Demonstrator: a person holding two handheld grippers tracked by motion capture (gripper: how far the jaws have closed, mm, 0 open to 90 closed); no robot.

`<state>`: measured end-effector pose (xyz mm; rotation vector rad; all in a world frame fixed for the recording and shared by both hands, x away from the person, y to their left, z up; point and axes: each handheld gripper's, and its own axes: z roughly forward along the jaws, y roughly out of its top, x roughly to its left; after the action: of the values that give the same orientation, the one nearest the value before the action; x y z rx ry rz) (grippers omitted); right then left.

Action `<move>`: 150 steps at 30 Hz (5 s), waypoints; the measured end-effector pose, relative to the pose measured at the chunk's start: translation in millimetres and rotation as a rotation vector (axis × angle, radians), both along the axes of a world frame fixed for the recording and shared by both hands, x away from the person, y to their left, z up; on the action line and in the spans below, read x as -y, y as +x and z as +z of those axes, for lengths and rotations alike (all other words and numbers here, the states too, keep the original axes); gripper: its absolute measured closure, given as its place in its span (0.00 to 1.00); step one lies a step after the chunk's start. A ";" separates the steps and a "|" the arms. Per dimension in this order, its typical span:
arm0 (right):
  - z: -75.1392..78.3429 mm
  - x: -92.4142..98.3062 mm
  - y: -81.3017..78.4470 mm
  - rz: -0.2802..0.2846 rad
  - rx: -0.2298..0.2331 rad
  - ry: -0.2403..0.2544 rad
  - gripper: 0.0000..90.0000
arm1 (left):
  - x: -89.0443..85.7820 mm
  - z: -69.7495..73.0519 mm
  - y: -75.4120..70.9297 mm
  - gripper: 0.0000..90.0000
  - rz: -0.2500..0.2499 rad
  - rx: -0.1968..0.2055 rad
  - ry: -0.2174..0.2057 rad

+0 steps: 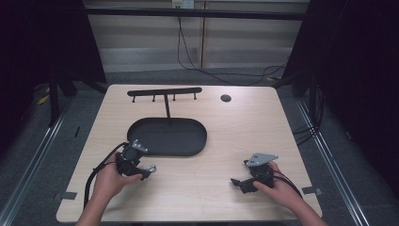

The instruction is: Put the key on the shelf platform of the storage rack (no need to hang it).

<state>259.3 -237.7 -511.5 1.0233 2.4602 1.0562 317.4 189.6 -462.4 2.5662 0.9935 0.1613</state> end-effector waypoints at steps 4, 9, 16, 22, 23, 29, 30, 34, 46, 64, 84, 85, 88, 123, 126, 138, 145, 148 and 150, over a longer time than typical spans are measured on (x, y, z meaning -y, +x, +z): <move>0.0 0.0 0.0 0.000 0.000 0.000 0.11 | 6.7 -0.6 2.7 0.46 -0.030 -0.025 0.043; 0.0 0.0 0.0 0.000 0.000 0.000 0.11 | 10.7 -2.0 5.4 0.50 -0.046 -0.038 0.055; 0.1 0.0 -0.1 -0.001 -0.001 0.000 0.11 | 15.2 0.4 11.1 0.52 -0.057 -0.053 0.060; 0.0 0.0 0.0 0.000 0.000 0.000 0.11 | 20.3 -1.5 14.2 0.55 -0.071 -0.068 0.069; 0.0 0.0 0.0 0.000 0.000 0.000 0.11 | 21.5 -2.2 14.9 0.55 -0.075 -0.081 0.078; 0.0 0.0 0.0 0.000 0.000 0.000 0.11 | 30.5 -4.9 16.4 0.68 -0.093 -0.112 0.115; 0.0 0.0 0.0 0.000 0.000 0.000 0.11 | 32.4 -3.6 17.3 0.76 -0.102 -0.130 0.131; 0.0 0.0 0.0 0.000 0.000 0.000 0.11 | 35.2 -3.1 17.6 0.77 -0.089 -0.144 0.145; 0.0 0.0 0.0 0.000 0.000 0.000 0.11 | 34.3 10.0 19.4 0.95 -0.073 -0.203 0.142; 0.0 0.0 0.0 0.000 0.000 0.000 0.11 | 30.1 43.0 26.4 0.95 -0.038 -0.212 0.082; 0.0 0.0 0.0 0.000 0.000 0.000 0.11 | 30.1 69.0 34.8 0.95 -0.034 -0.214 0.050; 0.0 0.0 0.0 0.000 0.000 0.000 0.11 | 30.3 69.4 35.2 0.95 -0.034 -0.215 0.048; 0.0 0.0 0.0 0.000 0.000 0.000 0.11 | 30.6 71.0 36.4 0.95 -0.037 -0.218 0.044; 0.0 -0.2 -0.1 -0.003 0.000 0.002 0.11 | 34.8 103.7 60.7 0.95 0.022 -0.192 0.004; -0.1 -0.1 0.1 -0.001 0.002 0.002 0.11 | 37.2 103.2 64.8 0.95 0.028 -0.197 0.007; -0.1 -0.1 0.1 -0.001 0.002 0.002 0.11 | 41.3 103.0 75.7 0.95 0.059 -0.188 -0.004; -0.1 -0.2 0.1 -0.002 0.002 0.002 0.11 | 44.2 102.1 81.8 0.95 0.068 -0.191 -0.003; -0.1 -0.1 0.1 -0.001 0.002 0.002 0.11 | 46.4 101.9 83.7 0.95 0.072 -0.192 -0.001; -0.1 -0.1 0.1 -0.001 0.002 0.002 0.11 | 47.8 101.2 84.8 0.95 0.072 -0.197 -0.002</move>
<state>259.4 -237.5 -511.6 1.0237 2.4569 1.0589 402.2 141.7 -361.1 2.5835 1.1566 -0.0753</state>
